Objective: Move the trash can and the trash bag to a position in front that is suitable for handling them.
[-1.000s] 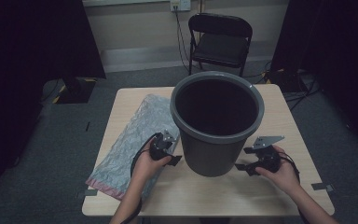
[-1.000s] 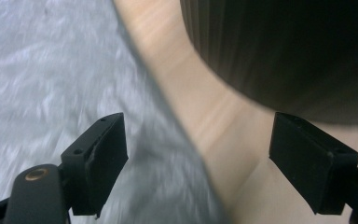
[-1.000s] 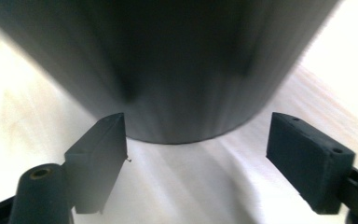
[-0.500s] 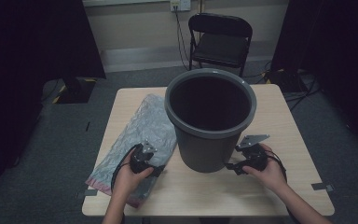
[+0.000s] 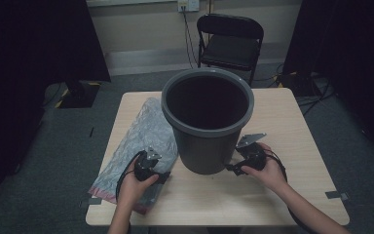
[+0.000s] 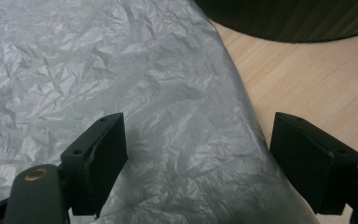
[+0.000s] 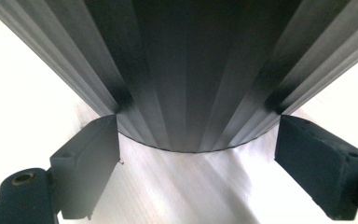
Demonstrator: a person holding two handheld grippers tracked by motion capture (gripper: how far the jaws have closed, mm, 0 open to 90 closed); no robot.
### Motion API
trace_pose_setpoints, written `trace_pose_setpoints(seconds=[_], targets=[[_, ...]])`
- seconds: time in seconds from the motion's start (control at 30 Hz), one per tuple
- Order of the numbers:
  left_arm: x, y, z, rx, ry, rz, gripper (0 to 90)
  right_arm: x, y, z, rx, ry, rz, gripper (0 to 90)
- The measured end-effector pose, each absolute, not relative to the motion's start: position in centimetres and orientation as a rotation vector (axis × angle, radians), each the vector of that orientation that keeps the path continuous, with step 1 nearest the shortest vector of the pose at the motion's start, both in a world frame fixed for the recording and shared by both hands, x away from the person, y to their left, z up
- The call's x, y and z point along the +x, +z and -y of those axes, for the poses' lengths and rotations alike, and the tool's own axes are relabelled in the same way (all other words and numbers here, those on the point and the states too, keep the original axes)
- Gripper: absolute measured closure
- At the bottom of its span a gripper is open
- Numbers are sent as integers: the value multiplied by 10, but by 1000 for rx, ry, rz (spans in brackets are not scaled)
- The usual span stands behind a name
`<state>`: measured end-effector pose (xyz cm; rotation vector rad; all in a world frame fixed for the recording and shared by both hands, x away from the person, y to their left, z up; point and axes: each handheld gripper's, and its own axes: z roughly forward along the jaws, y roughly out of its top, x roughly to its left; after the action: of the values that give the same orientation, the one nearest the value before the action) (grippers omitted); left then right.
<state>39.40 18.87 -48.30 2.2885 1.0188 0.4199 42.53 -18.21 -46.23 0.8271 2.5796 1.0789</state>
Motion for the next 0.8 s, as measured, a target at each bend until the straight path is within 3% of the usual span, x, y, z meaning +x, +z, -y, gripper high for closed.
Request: trace_pose_setpoints(seconds=[0.53,0.67,0.8], targets=[[397,-493,-197,2211,397,-1053,141,443,-461,158,794,1057,-2615,134],[394,-496,-200,2185,409,-1024,130,441,-460,161,760,1015,-2651,187],[391,-500,-201,2153,418,-998,102,437,-458,171,772,949,-2686,166]])
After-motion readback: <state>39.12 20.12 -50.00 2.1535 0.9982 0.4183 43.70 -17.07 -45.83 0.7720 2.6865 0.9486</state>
